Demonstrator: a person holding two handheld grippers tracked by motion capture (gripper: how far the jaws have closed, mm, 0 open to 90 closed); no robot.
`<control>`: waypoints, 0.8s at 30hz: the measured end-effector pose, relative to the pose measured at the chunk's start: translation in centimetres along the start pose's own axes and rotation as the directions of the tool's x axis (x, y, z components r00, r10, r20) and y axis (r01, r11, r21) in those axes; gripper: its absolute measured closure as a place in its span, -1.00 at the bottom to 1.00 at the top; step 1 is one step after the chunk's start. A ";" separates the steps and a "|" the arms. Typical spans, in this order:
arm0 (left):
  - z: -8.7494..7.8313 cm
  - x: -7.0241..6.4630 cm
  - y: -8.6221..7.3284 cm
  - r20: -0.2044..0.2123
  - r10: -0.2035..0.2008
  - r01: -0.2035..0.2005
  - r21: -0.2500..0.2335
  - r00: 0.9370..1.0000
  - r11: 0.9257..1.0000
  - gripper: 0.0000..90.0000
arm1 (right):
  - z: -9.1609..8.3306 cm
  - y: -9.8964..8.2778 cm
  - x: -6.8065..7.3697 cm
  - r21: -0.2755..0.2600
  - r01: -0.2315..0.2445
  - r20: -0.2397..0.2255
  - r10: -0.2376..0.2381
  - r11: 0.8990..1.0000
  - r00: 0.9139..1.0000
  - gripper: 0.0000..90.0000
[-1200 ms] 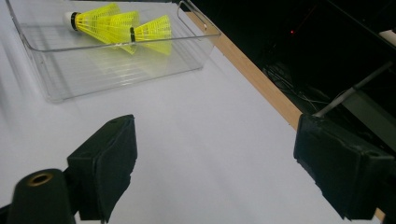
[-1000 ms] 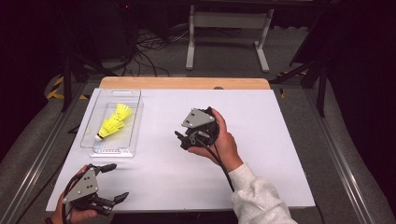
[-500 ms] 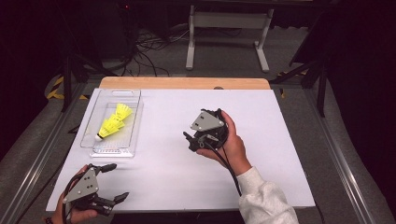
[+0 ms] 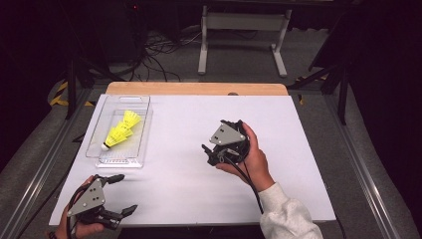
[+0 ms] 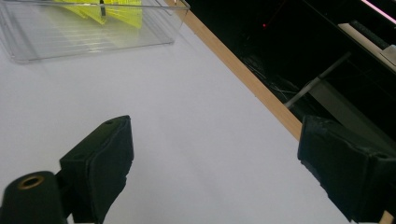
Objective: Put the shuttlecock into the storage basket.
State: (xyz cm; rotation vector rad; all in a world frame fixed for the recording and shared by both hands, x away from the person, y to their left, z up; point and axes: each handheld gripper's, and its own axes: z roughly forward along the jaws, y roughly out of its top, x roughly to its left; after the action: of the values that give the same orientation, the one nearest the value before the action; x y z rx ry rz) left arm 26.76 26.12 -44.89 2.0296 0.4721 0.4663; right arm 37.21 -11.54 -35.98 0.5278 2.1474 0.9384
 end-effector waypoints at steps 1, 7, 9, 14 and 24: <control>0.0 0.0 0.0 0.000 0.000 0.000 0.000 1.000 1.000 -0.87 | 0.0 0.0 0.0 0.000 0.000 0.000 0.000 1.000 1.000 -0.74; 0.0 0.0 0.0 0.000 -0.002 0.002 -0.001 1.000 1.000 -0.87 | -0.5 -0.6 0.0 -0.001 0.002 0.009 -0.002 1.000 1.000 -0.74; 0.0 0.0 0.0 0.000 -0.002 0.002 -0.001 1.000 1.000 -0.87 | -0.6 -0.8 0.0 0.001 0.004 0.010 -0.004 1.000 1.000 -0.74; 0.0 0.1 0.0 -0.004 0.002 -0.002 -0.002 1.000 1.000 -0.87 | -1.0 -1.3 0.1 -0.001 0.008 0.012 -0.008 1.000 1.000 -0.74; -0.1 0.1 0.1 -0.007 -0.002 0.002 -0.007 1.000 1.000 -0.87 | -1.6 -2.4 0.0 0.013 0.014 0.025 -0.014 1.000 1.000 -0.75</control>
State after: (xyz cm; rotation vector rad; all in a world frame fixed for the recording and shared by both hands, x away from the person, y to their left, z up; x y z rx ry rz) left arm 26.81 26.19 -44.77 2.0210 0.4758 0.4732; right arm 35.84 -13.89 -37.04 0.5272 2.1329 0.9064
